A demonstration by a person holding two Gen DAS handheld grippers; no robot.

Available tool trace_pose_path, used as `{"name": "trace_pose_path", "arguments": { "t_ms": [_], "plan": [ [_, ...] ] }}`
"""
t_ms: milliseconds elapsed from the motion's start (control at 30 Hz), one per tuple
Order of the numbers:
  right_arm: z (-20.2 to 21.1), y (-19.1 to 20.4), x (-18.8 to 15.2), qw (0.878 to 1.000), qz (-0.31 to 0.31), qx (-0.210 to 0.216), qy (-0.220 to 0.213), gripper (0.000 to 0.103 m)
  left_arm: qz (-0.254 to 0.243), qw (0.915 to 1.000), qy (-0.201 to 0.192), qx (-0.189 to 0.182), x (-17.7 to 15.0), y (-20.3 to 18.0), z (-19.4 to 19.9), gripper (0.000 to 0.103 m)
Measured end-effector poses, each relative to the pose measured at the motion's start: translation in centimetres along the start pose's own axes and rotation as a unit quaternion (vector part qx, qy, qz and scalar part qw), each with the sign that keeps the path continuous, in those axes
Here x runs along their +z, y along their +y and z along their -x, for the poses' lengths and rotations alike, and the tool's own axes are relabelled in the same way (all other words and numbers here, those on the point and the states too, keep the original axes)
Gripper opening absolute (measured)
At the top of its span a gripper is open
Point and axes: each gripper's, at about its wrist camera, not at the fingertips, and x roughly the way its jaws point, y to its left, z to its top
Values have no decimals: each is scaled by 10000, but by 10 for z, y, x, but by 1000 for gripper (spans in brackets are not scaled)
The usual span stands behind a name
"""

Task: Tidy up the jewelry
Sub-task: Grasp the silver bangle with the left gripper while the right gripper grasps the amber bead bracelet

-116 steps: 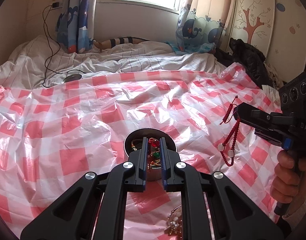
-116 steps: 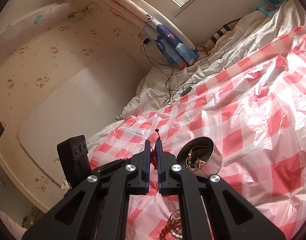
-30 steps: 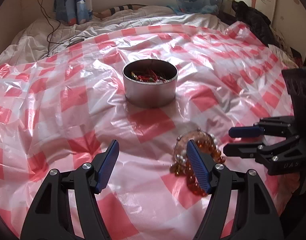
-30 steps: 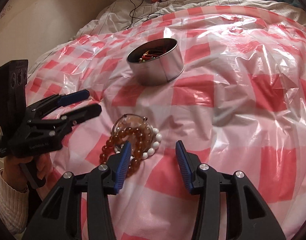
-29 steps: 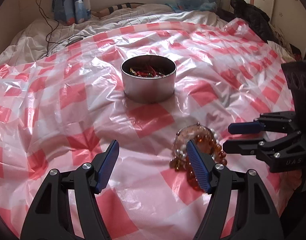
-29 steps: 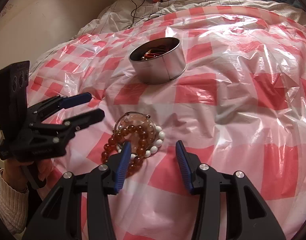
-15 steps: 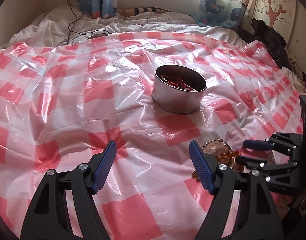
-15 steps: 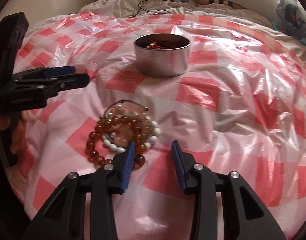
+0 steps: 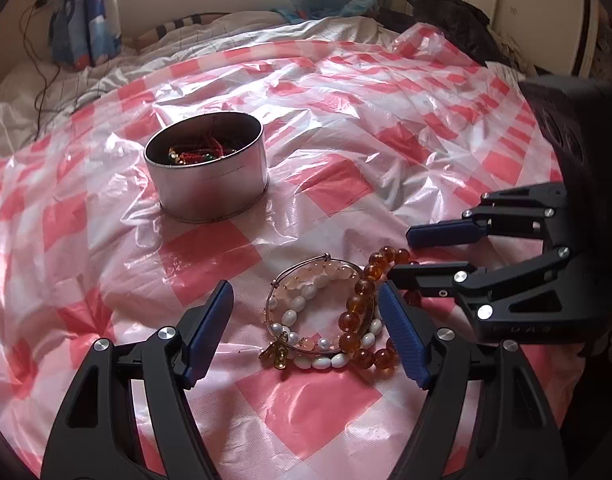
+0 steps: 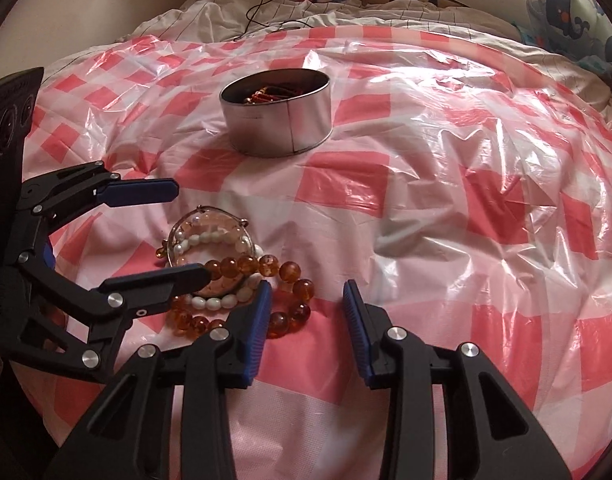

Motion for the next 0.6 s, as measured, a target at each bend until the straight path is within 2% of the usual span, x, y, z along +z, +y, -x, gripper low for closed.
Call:
{"name": "trace_pose_path", "arguments": {
  "t_ms": [67,100,133,200,267,433,533,600],
  "plan": [
    [-3,3,1,9999,79,-64,25,38,411,9988,61,-261,-1,12,-4,50],
    [-3,3,1,9998,118,-174,27,36,556,9980,144,-254,-2,17,-8,30],
    [-3,3,1,9992,131,-366,7,35,675,9973,219,-198,-3,22,-11,17],
    [-2,-3,1,9964,151,-835,-64,35,864,9958,256,-158,-6,30,-13,8],
    [1,-13,2,9957,-29,-926,-100,35,825,9964,213,18,-7,32,-11,6],
    [1,-18,2,9990,-309,-306,-47,35,747,9970,136,131,-5,32,-7,6],
    [-4,-13,2,9992,-174,-345,37,35,784,9967,206,104,-4,34,-10,6],
    [-5,-12,3,9993,-185,-307,40,34,788,9968,103,90,-4,34,-6,5]
  ]
}}
